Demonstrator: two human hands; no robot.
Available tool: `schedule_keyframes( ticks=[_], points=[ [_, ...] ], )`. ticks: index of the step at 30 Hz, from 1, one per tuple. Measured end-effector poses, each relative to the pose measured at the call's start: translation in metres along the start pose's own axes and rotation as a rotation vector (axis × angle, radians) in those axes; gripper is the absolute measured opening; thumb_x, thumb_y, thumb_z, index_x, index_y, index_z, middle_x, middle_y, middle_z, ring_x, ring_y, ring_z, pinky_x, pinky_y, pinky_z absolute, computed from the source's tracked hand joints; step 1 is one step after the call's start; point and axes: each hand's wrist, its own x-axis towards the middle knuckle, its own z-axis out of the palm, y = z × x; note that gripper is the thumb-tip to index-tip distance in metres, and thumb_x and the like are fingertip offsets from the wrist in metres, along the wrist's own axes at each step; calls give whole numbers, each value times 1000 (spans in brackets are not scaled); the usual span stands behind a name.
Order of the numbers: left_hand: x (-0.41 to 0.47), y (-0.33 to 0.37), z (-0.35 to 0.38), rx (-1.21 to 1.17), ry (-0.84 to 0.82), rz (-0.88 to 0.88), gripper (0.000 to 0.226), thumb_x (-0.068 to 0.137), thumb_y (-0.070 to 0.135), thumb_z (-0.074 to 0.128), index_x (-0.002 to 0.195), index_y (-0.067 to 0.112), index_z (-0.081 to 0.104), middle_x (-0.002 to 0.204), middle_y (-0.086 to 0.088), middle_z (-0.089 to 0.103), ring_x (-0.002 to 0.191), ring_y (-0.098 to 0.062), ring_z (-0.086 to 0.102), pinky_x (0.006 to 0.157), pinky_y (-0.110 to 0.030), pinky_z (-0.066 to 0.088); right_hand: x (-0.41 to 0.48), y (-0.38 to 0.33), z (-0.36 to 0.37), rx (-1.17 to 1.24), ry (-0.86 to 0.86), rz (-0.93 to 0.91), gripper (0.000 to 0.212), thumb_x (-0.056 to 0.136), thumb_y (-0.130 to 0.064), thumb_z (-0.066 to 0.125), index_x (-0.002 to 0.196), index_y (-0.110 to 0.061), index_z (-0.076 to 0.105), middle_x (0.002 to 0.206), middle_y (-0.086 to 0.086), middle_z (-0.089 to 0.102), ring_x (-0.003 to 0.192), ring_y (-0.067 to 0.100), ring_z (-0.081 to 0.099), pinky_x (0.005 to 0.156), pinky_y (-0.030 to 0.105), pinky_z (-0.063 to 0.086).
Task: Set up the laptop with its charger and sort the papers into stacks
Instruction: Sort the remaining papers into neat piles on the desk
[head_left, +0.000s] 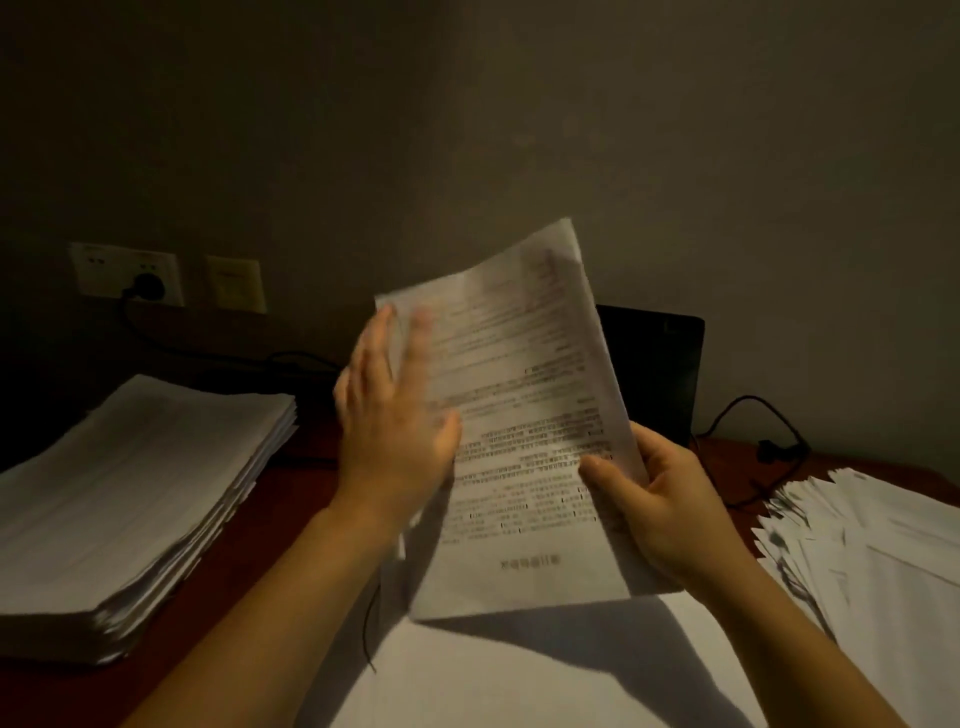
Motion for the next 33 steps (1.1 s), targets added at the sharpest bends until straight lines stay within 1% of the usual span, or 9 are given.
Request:
schedule_keyframes(
  ticks=[2,6,9,11,17,21,27,30,33],
  points=[
    [0,3,-8,136,-5,337,97,83,32,74,159,35,13,168,-7,9,155,-31,1,121,-62,8,-4,-6,-1,-173,-73,-35,20,94,-16,61,103,-35,63,95,-21,70,88,2,69,67,23,59],
    [19,19,-34,194,-119,724,72,87,40,67,152,32,37,162,-4,30,155,-33,4,117,-69,-2,1,-36,1,-431,-206,-122,29,92,-21,63,100,-49,58,92,-27,66,94,-13,61,75,12,53],
    [42,26,-64,193,-118,811,32,94,39,53,121,30,67,127,6,66,142,-26,42,117,-71,8,19,-66,2,-466,-260,-206,33,88,-17,69,98,-47,62,92,-24,68,93,-12,63,79,7,49],
    [58,24,-86,206,-165,804,32,94,36,44,98,28,75,95,8,74,111,-21,68,114,-65,24,33,-80,5,-502,-226,-231,23,87,-18,72,95,-39,67,90,-17,70,88,-8,66,76,12,53],
    [79,-23,-143,96,-167,259,14,100,36,57,102,34,70,89,9,72,82,-17,69,67,-36,53,67,-101,15,-193,49,-178,21,84,-16,77,103,-20,71,94,-8,73,84,5,70,67,24,60],
    [81,-59,-176,-299,-3,-110,10,97,28,66,93,24,73,84,11,72,78,-5,70,67,-31,58,71,-95,53,92,150,-15,28,87,-12,73,114,-18,64,103,1,71,93,18,69,81,37,59],
    [57,-102,-205,-601,33,-599,12,98,26,65,102,16,71,93,-1,75,81,-15,75,68,-31,61,66,-88,144,304,-62,188,58,83,-26,78,134,-20,50,114,-3,70,96,14,71,73,28,59],
    [40,-129,-211,-630,8,-735,11,98,27,65,104,19,70,95,-2,75,77,-16,76,62,-31,60,70,-86,191,401,-151,294,82,72,-37,82,142,-27,40,127,1,63,107,20,67,86,39,59],
    [23,-160,-216,-643,-3,-820,14,99,25,63,109,18,69,98,-5,75,82,-19,76,66,-34,61,73,-86,228,500,-149,374,74,86,-14,75,146,-28,36,116,-4,66,102,20,69,86,43,59]
  ],
)
